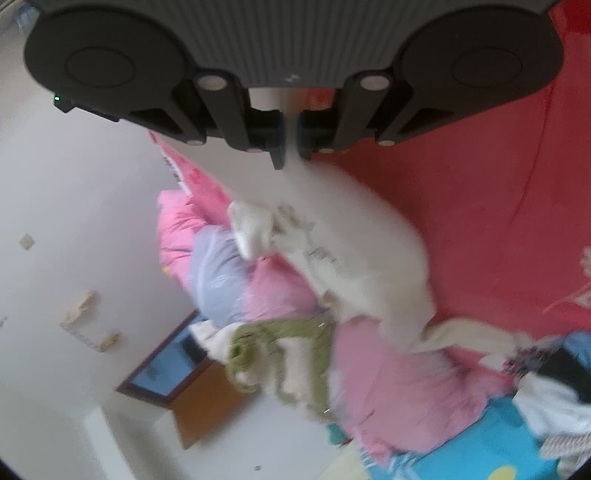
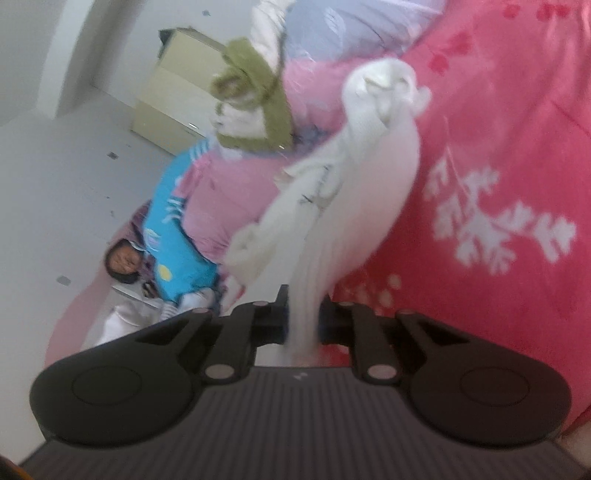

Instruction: Fold clothes

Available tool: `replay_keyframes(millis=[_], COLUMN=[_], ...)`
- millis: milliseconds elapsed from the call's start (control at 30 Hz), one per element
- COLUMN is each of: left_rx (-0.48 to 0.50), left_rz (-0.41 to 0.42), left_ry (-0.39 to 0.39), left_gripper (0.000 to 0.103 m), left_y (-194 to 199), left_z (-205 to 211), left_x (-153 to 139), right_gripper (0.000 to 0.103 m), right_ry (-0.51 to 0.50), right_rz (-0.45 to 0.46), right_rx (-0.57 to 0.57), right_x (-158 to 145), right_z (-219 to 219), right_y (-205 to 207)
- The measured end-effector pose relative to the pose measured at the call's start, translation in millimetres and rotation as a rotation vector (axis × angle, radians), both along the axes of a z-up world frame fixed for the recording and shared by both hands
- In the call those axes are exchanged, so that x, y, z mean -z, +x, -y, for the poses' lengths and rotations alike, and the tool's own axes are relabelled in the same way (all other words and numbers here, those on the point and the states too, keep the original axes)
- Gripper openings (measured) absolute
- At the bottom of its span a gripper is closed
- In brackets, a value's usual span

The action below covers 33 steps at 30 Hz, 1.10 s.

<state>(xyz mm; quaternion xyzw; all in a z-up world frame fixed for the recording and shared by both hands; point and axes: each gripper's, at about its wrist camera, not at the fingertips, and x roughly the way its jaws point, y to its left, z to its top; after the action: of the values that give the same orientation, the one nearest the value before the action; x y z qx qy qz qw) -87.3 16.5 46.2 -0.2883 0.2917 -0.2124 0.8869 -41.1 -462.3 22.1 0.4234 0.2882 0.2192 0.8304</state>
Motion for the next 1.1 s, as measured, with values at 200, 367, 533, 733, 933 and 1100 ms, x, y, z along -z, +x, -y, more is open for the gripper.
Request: replay_keyframes(millis=[200, 367, 533, 733, 933, 1100], left_rx=[0.04, 0.095, 0.167, 0.141, -0.007, -0.079], left_rz=[0.005, -0.026, -0.064, -0.173, -0.153, -0.095], left_ry=[0.019, 0.056, 0.096, 0.221, 0.195, 0.232], left_gripper=[0.007, 0.007, 0.006, 0.044, 0.078, 0.094], left_y=[-28.5, -58.1, -81.1, -77.9, -68.0, -32.3], left_z=[-3.9, -13.0, -14.7, -15.7, -55.8, -69.0], left_x=[-9.5, -1.6, 12.5, 43.9, 36.4, 28.9], right_gripper=[0.011, 0.011, 0.011, 0.017, 0.038, 0.059], right_ry=[0.033, 0.008, -0.026, -0.216, -0.402, -0.57], right_rz=[0.027, -0.003, -0.075, -0.27, -0.224, -0.029], right_rx=[-0.018, -0.056, -0.076, -0.047, 0.068, 0.159], right_x=[-16.8, -18.8, -5.0, 25.0, 4.3, -25.9], right_z=[2.6, 7.8, 8.9, 7.4, 13.9, 12.5], right_y=[-19.6, -57.3, -83.9, -83.9, -79.5, -54.4])
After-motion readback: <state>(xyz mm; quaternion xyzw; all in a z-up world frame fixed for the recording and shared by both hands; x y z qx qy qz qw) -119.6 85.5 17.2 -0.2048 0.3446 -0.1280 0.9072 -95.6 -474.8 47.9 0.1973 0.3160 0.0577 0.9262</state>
